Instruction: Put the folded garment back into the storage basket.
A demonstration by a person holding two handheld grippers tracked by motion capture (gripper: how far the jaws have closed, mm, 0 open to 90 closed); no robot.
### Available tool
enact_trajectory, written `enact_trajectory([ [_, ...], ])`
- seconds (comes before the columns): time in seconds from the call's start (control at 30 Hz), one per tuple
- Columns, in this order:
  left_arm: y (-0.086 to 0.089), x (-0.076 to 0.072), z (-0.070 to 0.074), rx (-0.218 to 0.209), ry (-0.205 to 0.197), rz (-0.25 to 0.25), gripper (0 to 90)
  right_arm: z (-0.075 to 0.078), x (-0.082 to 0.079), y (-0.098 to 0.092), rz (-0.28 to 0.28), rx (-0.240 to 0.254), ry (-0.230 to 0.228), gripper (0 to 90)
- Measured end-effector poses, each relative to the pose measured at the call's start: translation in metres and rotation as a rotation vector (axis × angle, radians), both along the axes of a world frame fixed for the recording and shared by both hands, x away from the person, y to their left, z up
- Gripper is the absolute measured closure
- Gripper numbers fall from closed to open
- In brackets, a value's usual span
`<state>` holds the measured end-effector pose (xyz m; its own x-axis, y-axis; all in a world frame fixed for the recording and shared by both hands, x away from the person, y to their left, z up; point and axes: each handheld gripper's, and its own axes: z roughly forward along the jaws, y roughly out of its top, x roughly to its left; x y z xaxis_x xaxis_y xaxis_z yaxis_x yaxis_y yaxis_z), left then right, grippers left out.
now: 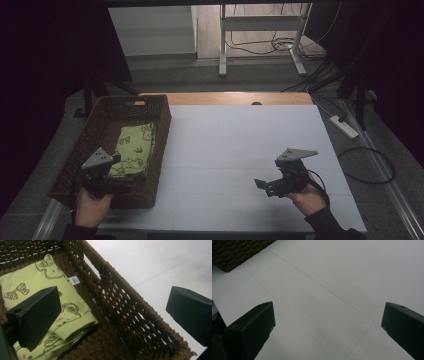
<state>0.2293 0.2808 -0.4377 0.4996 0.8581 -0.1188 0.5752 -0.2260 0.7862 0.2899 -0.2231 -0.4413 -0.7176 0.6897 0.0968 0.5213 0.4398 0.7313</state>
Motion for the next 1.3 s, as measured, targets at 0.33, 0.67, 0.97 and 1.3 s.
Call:
enact_trajectory([
  [0.33,-0.001,-0.007,-0.002,0.015,-0.023,0.007,0.0,-0.001,-0.010,-0.017,-0.029,0.018,0.012,0.0],
  [0.67,0.000,-0.015,-0.002,0.029,-0.043,0.023,0.0,-0.002,-0.024,-0.038,-0.073,0.040,0.008,0.0],
  [0.97,0.002,-0.023,-0.002,0.027,-0.058,0.036,0.0,0.000,-0.036,-0.051,-0.102,0.042,-0.010,0.0],
  [1.3,0.007,-0.030,-0.004,0.031,-0.065,0.060,0.0,-0.001,-0.047,-0.069,-0.147,0.049,-0.019,0.0],
])
